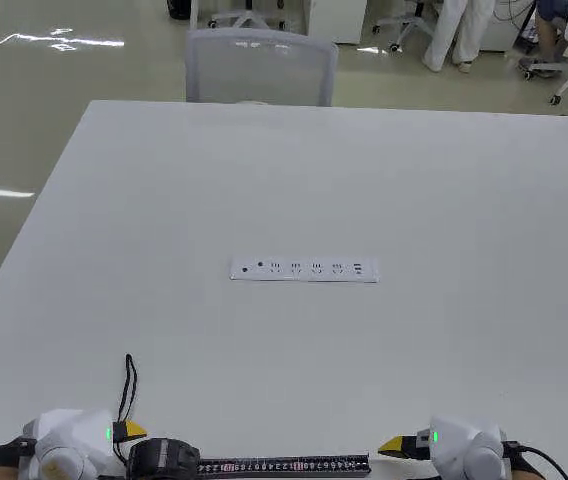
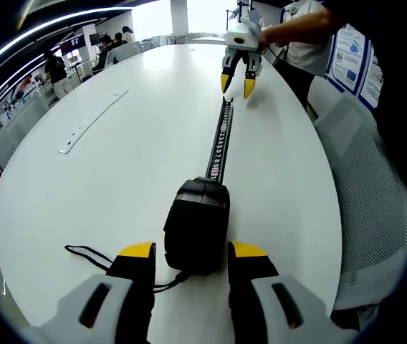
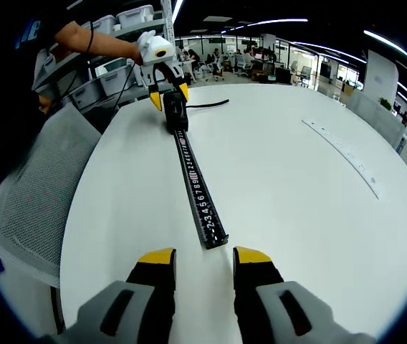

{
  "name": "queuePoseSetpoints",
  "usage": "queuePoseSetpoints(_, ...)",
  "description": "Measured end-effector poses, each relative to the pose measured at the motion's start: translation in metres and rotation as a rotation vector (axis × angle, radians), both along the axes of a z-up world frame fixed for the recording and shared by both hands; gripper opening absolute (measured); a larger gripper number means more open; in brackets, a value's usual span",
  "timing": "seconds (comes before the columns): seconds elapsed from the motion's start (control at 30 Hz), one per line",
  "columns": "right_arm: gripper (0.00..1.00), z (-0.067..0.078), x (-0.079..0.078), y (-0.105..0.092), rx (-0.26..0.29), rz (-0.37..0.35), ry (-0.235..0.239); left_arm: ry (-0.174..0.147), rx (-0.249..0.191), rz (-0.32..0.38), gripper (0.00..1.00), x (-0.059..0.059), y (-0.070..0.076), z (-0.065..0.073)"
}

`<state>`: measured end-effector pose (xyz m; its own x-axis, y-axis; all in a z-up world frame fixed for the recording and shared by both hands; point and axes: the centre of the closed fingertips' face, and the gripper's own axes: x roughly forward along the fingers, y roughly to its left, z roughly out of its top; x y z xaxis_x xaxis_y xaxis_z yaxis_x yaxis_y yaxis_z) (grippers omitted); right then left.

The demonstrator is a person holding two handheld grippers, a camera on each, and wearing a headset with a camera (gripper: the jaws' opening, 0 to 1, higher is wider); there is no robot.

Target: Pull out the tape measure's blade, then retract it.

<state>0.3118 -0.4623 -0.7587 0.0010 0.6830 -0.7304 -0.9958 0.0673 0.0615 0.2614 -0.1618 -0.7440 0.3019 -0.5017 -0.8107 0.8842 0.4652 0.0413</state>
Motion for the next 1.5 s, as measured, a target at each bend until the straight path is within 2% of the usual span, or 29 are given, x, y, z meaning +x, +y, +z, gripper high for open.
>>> queuePoseSetpoints(0.3,0.37,0.008,-0.003,-0.003,-0.008,-0.066,-0.012,-0.009,-0.001,0.030,0.39,-0.010,0.004,0.007)
queuePoseSetpoints(0.57,0.45,0.016,-0.009,-0.005,-0.021,-0.135,-0.002,0.007,-0.013,0.104,0.45,-0.022,0.009,0.009)
queuePoseSetpoints(0.73,0.50,0.021,-0.013,-0.006,-0.002,-0.200,0.009,0.016,-0.031,0.157,0.48,-0.029,0.011,0.010)
queuePoseSetpoints(1.0,0.58,0.029,-0.023,-0.005,0.015,-0.281,0.024,-0.002,-0.047,0.228,0.56,-0.034,0.011,0.017)
queuePoseSetpoints(1.3,0.65,0.041,-0.027,-0.005,0.043,-0.362,-0.004,-0.037,-0.056,0.318,0.63,-0.044,0.010,0.027)
queuePoseSetpoints(1.5,0.73,0.046,-0.033,-0.002,0.075,-0.429,-0.017,-0.064,-0.116,0.424,0.69,-0.048,0.009,0.038)
